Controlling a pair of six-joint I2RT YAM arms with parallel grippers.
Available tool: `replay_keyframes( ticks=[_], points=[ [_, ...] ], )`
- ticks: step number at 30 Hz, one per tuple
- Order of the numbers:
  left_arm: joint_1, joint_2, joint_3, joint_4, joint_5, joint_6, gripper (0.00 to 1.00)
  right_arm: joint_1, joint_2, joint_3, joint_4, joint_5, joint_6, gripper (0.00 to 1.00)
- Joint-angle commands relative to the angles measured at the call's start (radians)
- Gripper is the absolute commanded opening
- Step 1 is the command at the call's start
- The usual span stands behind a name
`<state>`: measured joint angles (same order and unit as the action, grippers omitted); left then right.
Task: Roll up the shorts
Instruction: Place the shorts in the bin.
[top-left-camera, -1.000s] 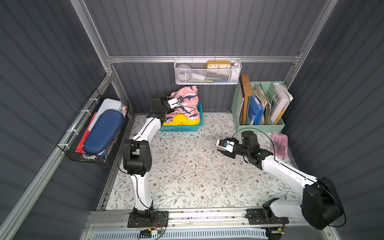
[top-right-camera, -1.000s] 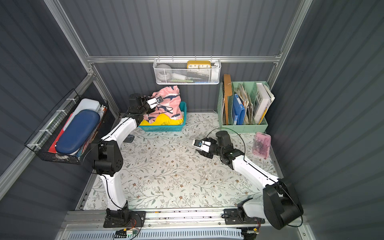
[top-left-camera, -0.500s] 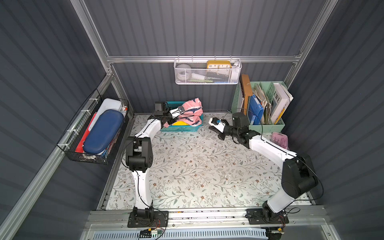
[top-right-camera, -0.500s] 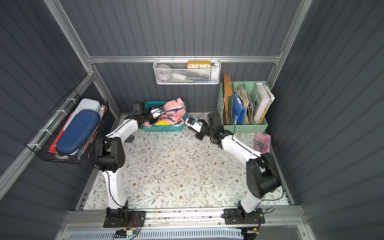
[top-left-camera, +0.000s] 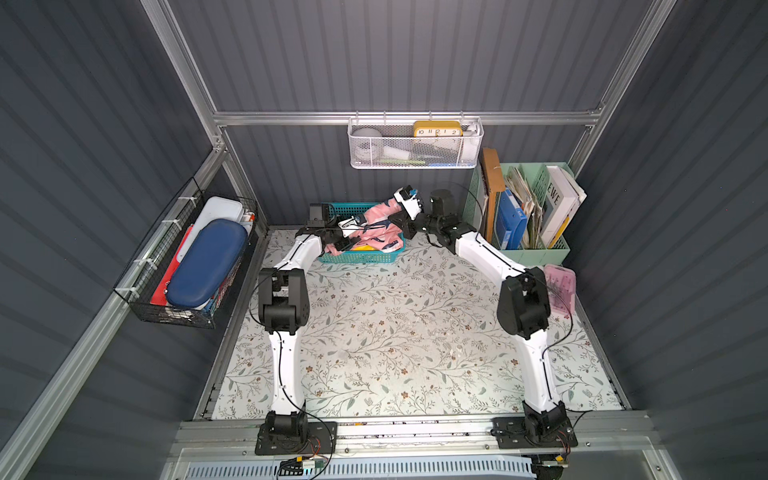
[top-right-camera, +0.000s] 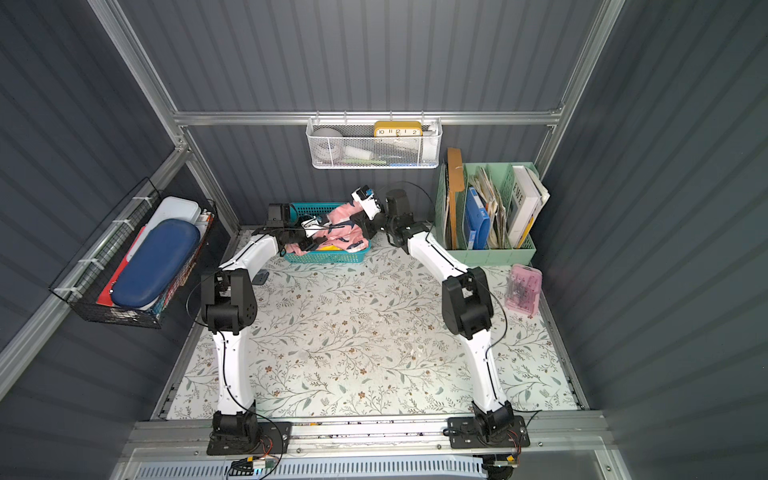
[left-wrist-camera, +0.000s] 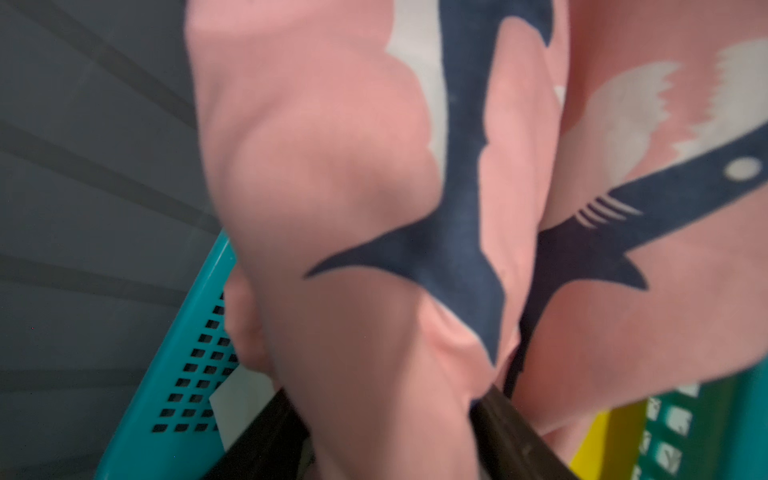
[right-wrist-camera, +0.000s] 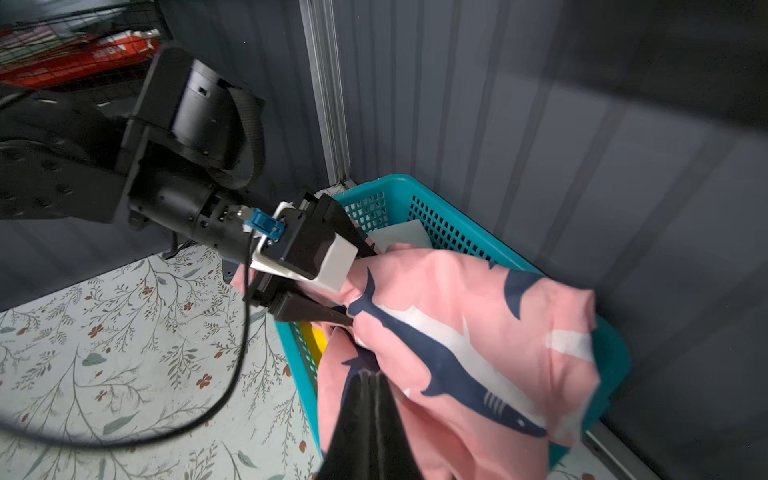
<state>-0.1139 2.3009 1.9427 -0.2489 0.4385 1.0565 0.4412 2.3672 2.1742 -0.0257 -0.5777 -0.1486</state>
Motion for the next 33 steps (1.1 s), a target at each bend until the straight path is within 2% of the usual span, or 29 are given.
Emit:
replay_keyframes(
  ticks=[1,3,5,12,22,29,33],
  points=[
    [-0.002,0.032,0.001,-0.129,0.033,0.010,0.99,0.018,0.143,0.212,-0.118,0.058,0.150,0.00],
    [-0.002,0.024,0.010,-0.140,0.039,0.010,1.00,0.027,0.240,0.378,-0.202,0.081,0.177,0.00],
    [-0.002,0.012,0.023,-0.153,0.065,0.013,1.00,0.035,0.299,0.466,-0.242,0.095,0.199,0.00],
    [0.001,-0.025,0.114,-0.194,0.207,-0.038,1.00,0.054,0.302,0.404,-0.299,0.122,0.167,0.00],
    [0.015,-0.073,0.186,-0.178,0.334,-0.134,1.00,0.054,0.322,0.399,-0.291,0.174,0.210,0.00],
    [0.039,-0.144,0.228,-0.056,0.463,-0.304,1.00,0.055,0.312,0.383,-0.290,0.177,0.201,0.00],
    [0.038,-0.228,0.180,0.111,0.472,-0.438,1.00,0.055,0.212,0.231,-0.144,0.173,0.184,0.00]
  ],
)
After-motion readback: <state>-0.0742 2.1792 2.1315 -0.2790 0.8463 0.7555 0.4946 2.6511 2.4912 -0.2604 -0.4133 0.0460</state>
